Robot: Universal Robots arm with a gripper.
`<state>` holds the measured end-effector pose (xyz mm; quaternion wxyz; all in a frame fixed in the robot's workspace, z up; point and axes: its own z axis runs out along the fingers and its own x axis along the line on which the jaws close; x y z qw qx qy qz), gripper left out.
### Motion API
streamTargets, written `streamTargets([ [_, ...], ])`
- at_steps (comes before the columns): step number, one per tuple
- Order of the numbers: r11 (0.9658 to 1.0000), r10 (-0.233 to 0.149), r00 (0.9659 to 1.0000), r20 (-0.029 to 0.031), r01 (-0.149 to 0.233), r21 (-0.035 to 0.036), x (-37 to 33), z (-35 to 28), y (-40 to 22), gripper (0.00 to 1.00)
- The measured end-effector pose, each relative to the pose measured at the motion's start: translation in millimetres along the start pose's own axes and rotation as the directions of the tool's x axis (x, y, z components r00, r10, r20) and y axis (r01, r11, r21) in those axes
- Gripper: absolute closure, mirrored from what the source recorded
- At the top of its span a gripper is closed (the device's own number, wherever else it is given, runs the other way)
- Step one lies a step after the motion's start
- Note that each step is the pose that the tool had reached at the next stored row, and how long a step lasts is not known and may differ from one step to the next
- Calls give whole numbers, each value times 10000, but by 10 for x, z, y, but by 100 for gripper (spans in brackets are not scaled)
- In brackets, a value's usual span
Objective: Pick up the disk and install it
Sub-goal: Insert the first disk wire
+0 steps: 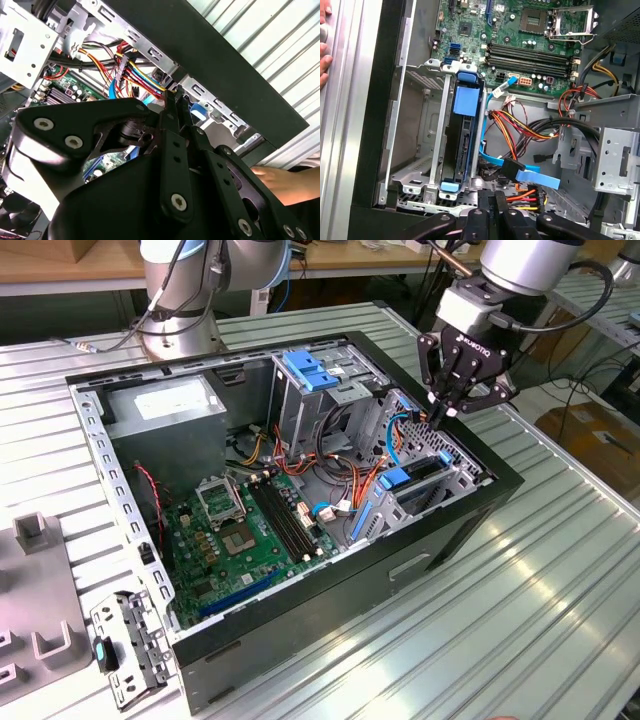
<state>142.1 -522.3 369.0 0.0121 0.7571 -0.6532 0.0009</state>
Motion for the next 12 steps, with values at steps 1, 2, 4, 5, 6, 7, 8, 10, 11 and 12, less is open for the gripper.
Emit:
streamTargets([
  [1, 10000, 0, 10000, 0, 0, 0, 0, 0, 0, 83],
  [2, 10000, 0, 10000, 0, 0, 0, 0, 0, 1, 83],
  [4, 10000, 3, 10000, 0, -3, 2, 20, 1, 17, 83],
  [5, 10000, 4, 10000, -1, -4, 5, 29, 2, 25, 83],
  [6, 10000, 4, 10000, -1, -4, 8, 36, 2, 36, 83],
  [7, 10000, 4, 10000, 0, -4, 13, 41, 4, 49, 83],
  [8, 10000, 4, 10000, -2, -4, 19, 38, 5, 63, 83],
  [10, 10000, 97, 10000, 0, -97, 20, 36, 10, 91, 83],
  [11, 9998, 189, 9998, 2, -189, 19, 35, 16, 92, 83],
  [12, 9996, 292, 9996, -1, -292, 16, 40, 26, 93, 83],
])
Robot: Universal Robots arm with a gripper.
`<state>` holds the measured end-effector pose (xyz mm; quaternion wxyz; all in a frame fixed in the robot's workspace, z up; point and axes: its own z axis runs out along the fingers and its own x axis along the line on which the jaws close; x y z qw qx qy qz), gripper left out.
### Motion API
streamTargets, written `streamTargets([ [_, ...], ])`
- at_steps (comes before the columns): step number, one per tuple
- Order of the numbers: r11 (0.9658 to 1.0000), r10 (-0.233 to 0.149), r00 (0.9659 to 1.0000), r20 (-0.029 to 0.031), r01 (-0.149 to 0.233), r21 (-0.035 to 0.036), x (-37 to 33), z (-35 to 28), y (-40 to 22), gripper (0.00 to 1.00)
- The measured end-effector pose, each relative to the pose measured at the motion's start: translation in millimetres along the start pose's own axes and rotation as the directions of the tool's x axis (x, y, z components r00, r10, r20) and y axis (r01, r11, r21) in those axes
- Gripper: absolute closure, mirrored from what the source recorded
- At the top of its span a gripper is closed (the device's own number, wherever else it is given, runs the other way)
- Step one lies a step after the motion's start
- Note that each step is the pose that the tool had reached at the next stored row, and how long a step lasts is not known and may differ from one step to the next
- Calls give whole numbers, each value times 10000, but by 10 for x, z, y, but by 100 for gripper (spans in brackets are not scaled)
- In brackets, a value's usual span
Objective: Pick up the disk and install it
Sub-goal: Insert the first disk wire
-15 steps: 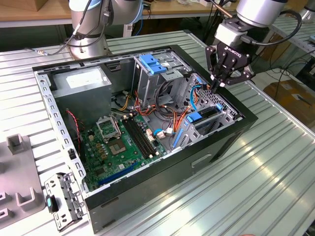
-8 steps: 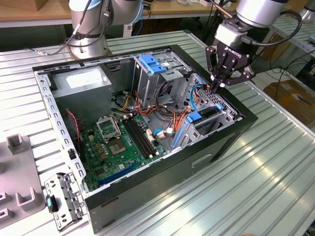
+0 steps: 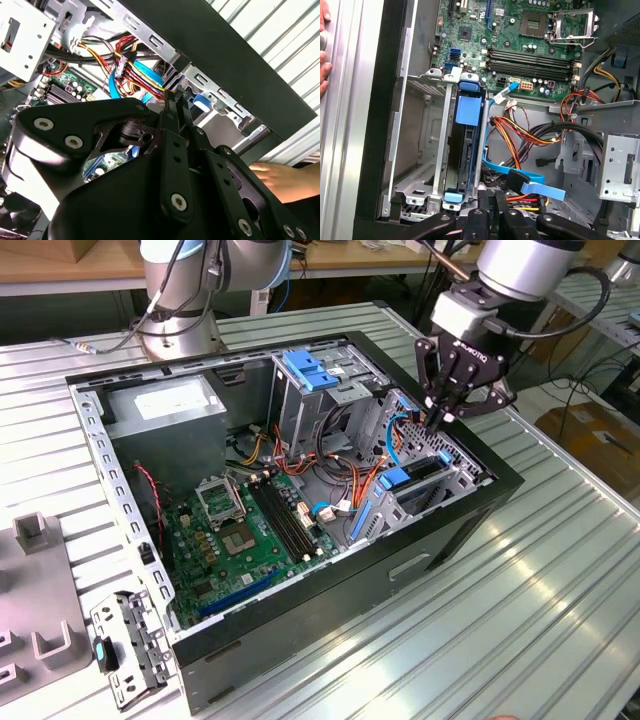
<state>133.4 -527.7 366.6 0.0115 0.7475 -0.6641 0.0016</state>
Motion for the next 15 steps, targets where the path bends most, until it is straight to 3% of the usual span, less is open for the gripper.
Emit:
streamTargets([
  [4, 10000, 16, 10000, 27, -16, 2, 99, 27, 19, 83],
  [5, 10000, 17, 10000, 84, -17, 9, 125, 36, 36, 83],
  [7, 10000, 13, 9996, 271, -14, 32, 145, 50, 91, 83],
  [8, 10000, 13, 9995, 303, -14, 35, 149, 53, 102, 83],
  [15, 9997, 237, 9992, 324, -238, 33, 189, 166, 147, 83],
])
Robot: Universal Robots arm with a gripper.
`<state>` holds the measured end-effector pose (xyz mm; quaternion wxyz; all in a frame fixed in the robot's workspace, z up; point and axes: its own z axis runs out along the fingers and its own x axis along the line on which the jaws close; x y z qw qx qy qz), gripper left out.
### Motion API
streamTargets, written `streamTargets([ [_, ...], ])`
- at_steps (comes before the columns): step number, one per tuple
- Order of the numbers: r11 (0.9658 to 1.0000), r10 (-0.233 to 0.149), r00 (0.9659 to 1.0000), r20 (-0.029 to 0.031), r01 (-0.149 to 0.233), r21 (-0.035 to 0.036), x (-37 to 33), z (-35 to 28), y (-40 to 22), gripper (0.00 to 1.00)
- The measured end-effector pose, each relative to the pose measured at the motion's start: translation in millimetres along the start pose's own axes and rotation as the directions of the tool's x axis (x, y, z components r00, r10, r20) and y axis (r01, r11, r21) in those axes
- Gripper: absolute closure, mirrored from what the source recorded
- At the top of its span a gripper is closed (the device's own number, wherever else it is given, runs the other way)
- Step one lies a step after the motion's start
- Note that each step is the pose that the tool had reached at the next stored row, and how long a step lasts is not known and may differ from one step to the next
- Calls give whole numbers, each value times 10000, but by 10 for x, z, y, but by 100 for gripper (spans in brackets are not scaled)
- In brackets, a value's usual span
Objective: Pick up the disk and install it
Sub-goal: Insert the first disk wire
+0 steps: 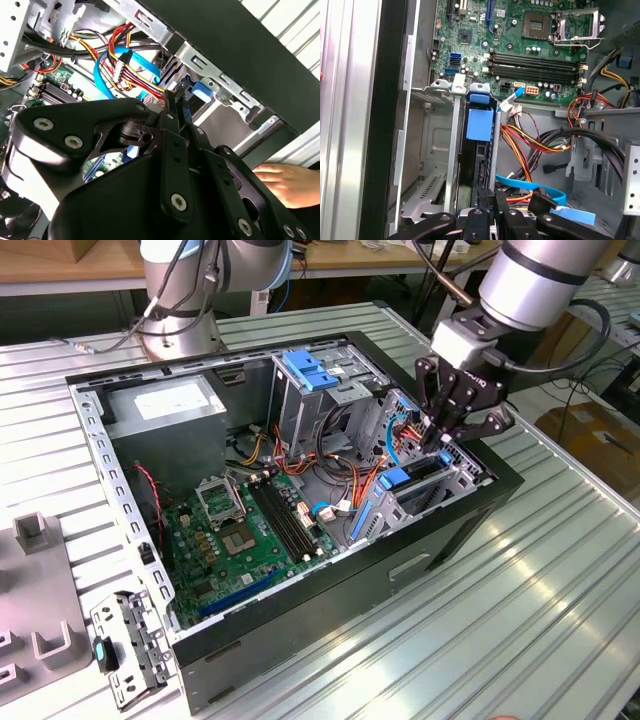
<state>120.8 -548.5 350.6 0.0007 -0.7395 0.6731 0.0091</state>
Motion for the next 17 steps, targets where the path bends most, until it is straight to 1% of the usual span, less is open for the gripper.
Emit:
streamTargets([
  [2, 10000, 1, 10000, 1, -1, 0, 1, 12, 34, 83],
  [3, 10000, 1, 10000, 3, -1, 6, -2, 13, 73, 83],
  [4, 10000, 4, 10000, 3, -4, 17, -2, 13, 88, 83],
  [6, 10000, 66, 10000, 3, -66, 20, 1, 13, 88, 83],
  [9, 9993, 362, 9993, 6, -362, 24, 8, 13, 87, 83],
  [12, 9987, 509, 9987, 8, -509, 26, 16, 14, 58, 83],
  [16, 9981, 618, 9981, 6, -618, 28, 54, 21, 61, 83],
  [17, 9975, 712, 9975, 4, -712, 29, 57, 25, 61, 83],
])
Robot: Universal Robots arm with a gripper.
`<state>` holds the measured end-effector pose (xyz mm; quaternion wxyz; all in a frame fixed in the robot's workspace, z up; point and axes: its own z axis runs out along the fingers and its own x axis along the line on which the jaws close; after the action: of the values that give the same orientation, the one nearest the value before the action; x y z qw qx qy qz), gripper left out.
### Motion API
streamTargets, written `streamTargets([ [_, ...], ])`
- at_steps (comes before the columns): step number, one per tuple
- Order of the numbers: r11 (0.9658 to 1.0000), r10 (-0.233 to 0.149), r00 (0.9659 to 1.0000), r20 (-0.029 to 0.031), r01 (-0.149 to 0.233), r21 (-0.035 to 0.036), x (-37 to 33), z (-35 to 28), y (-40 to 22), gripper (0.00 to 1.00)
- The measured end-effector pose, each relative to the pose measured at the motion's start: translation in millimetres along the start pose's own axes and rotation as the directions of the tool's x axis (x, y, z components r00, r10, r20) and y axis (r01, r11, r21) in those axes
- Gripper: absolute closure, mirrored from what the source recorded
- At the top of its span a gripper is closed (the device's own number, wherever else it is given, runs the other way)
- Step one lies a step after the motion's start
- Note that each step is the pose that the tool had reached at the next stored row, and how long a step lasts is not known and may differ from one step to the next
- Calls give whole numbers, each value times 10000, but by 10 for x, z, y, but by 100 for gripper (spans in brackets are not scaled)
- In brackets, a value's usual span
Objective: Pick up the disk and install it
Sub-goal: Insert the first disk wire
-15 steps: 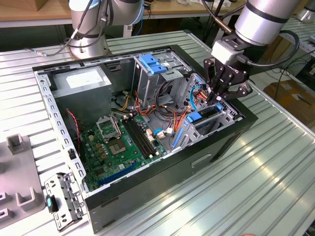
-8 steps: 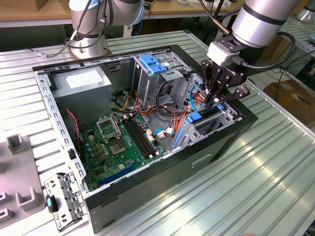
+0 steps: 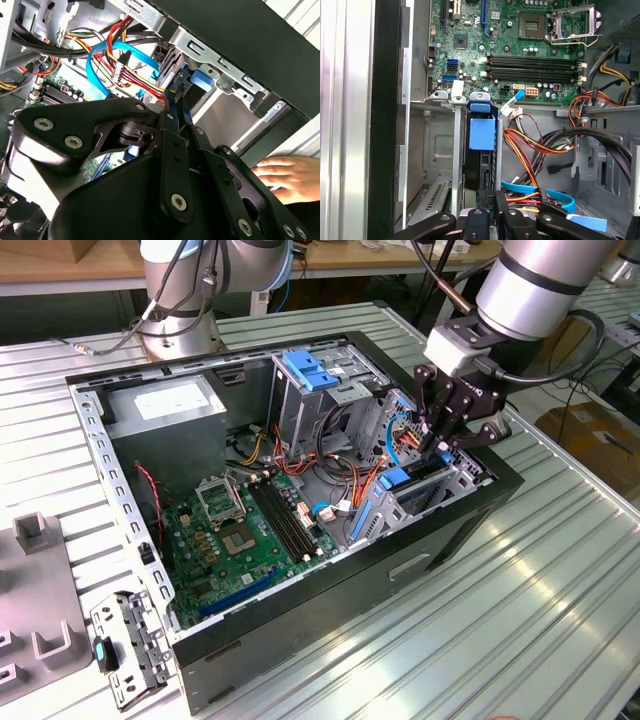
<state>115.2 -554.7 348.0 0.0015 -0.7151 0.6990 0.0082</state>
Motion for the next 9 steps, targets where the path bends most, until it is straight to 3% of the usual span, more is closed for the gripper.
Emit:
streamTargets([
  [9, 9999, 157, 9999, 0, -157, 2, 2, 23, 5, 83],
])
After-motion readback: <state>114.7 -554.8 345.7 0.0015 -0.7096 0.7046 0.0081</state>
